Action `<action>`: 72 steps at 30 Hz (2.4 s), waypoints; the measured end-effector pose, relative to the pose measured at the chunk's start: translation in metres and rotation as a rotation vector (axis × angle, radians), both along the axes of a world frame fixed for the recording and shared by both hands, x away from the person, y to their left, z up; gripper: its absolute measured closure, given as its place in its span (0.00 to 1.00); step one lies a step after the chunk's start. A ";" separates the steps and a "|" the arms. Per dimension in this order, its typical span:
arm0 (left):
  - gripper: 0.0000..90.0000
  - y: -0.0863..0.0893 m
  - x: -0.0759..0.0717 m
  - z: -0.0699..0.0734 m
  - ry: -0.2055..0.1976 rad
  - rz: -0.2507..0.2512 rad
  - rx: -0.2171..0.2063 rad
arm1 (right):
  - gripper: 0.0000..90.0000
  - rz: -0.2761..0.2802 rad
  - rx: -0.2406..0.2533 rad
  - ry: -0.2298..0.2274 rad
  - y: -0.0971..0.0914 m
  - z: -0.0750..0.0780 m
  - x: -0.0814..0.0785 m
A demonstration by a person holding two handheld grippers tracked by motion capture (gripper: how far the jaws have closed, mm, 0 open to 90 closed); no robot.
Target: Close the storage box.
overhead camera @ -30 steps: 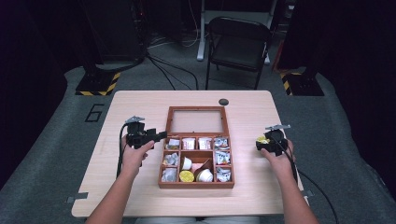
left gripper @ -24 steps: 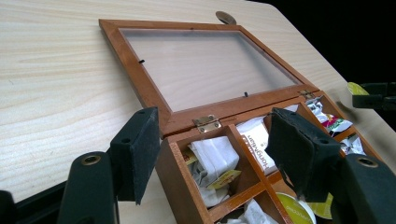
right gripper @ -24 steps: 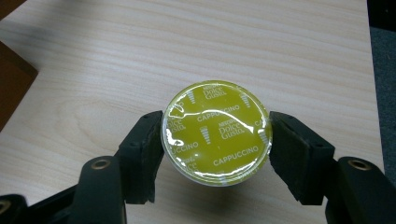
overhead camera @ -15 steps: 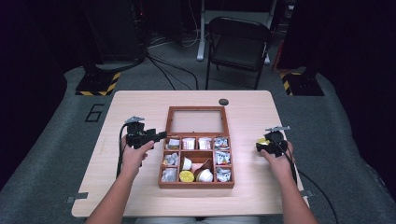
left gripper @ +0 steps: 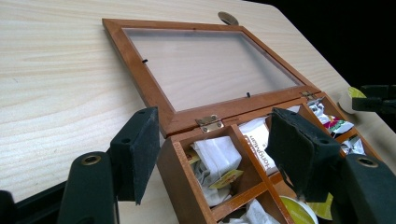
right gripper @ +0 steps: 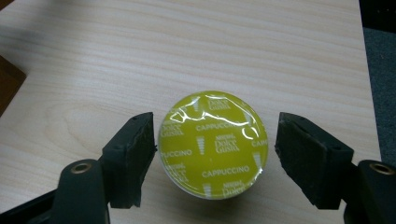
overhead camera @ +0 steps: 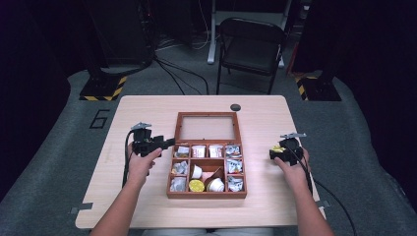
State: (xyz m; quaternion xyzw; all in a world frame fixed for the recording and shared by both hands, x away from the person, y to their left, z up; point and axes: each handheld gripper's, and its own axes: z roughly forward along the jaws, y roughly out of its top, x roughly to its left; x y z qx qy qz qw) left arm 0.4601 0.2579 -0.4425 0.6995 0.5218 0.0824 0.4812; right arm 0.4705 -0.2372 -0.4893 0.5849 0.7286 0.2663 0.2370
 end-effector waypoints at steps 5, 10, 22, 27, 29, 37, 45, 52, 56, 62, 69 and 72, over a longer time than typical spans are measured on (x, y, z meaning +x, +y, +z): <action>0.38 0.000 0.000 0.000 -0.003 0.001 0.002 | 0.31 -0.001 0.001 -0.012 0.001 0.005 -0.001; 0.38 0.000 0.000 0.000 0.003 0.001 0.005 | 0.31 0.005 0.005 -0.032 0.001 0.011 -0.003; 0.38 -0.001 0.002 -0.002 -0.001 -0.003 0.020 | 0.34 0.078 0.053 -0.053 0.021 0.023 -0.008; 0.38 -0.001 0.002 -0.002 0.003 -0.001 0.019 | 0.34 0.105 0.060 -0.071 0.028 0.026 -0.010; 0.38 -0.001 0.002 -0.002 0.000 -0.001 0.021 | 0.34 0.117 0.066 -0.080 0.030 0.028 -0.011; 0.38 -0.002 0.001 -0.001 -0.004 -0.007 0.020 | 0.34 0.154 0.098 -0.096 0.036 0.034 -0.013; 0.38 -0.006 0.003 0.000 -0.006 -0.021 0.030 | 0.37 0.185 0.132 -0.093 0.045 0.043 -0.011; 0.38 -0.010 0.007 -0.002 0.004 -0.027 0.032 | 0.38 0.216 0.149 -0.084 0.058 0.048 -0.005; 0.38 -0.011 0.009 -0.001 0.005 -0.032 0.034 | 0.39 0.229 0.161 -0.078 0.063 0.052 -0.002; 0.38 -0.011 0.011 -0.003 0.015 -0.031 0.035 | 0.38 0.248 0.187 -0.081 0.069 0.062 0.002; 0.38 -0.011 0.019 -0.003 0.025 -0.030 0.053 | 0.38 0.268 0.223 -0.056 0.075 0.068 0.010; 0.38 -0.012 0.024 -0.002 0.023 -0.029 0.051 | 0.39 0.273 0.228 -0.050 0.075 0.067 0.015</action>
